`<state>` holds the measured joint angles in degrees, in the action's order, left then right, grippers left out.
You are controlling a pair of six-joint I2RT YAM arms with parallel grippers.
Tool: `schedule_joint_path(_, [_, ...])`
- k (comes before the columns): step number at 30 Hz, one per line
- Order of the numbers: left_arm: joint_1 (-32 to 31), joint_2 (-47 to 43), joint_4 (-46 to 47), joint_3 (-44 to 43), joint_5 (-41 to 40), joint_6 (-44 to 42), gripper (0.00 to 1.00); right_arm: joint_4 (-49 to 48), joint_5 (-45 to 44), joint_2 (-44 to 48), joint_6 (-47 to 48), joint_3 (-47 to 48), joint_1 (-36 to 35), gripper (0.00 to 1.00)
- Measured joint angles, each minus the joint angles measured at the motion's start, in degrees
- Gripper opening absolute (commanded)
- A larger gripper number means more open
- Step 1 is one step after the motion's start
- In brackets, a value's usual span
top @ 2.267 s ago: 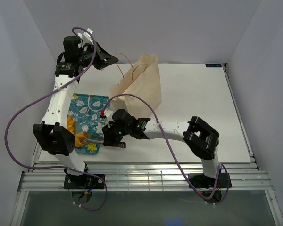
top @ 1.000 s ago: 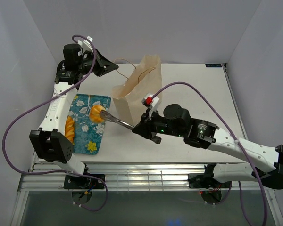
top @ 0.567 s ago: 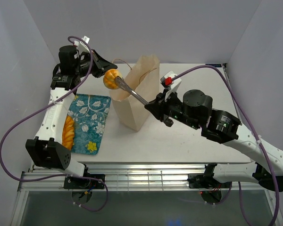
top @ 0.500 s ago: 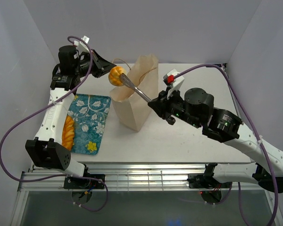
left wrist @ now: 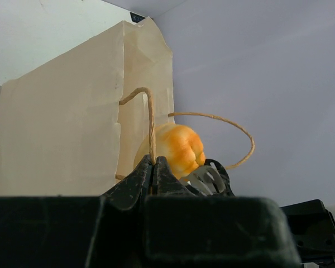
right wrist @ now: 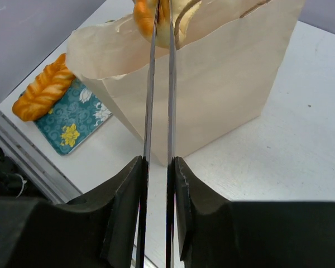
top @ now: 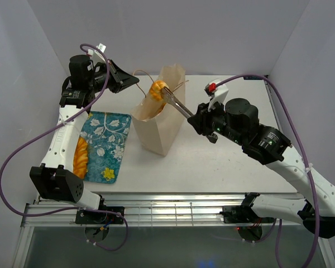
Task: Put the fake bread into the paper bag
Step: Place the fake bread in the paper bag.
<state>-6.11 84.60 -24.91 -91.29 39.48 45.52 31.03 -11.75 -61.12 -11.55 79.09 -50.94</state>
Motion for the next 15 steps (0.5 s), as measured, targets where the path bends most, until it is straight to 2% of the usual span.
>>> schedule_joint_path(15, [0.00, -0.04, 0.15, 0.09, 0.44, 0.07, 0.00, -2.10, 8.68, 1.09, -5.70, -2.45, 3.98, 0.34])
